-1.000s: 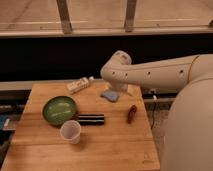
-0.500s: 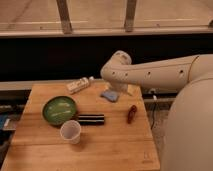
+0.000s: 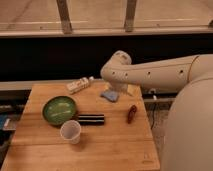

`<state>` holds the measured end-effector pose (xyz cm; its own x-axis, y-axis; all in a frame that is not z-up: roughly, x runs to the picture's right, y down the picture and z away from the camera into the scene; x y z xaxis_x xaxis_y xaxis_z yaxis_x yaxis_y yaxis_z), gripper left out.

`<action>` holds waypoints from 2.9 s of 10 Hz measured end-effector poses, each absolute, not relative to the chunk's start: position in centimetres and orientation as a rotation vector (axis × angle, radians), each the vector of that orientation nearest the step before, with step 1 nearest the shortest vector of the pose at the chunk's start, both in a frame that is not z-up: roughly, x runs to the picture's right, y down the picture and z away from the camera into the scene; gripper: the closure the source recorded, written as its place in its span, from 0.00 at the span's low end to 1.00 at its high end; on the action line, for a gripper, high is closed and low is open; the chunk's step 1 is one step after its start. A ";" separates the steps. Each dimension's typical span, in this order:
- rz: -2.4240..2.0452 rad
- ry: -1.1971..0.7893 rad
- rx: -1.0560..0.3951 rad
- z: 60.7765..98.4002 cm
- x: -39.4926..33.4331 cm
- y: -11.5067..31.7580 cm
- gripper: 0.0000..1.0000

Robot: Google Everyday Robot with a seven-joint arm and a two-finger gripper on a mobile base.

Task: Place the bottle in the ceramic bowl

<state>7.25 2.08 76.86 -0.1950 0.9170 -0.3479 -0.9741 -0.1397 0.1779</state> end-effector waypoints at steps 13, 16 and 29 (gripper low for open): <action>1.640 0.299 -0.178 75.0 3.3 -1.9 0.20; 1.563 0.271 -0.203 75.5 -0.2 -3.3 0.20; 1.395 0.306 -0.324 84.6 -10.8 -5.6 0.20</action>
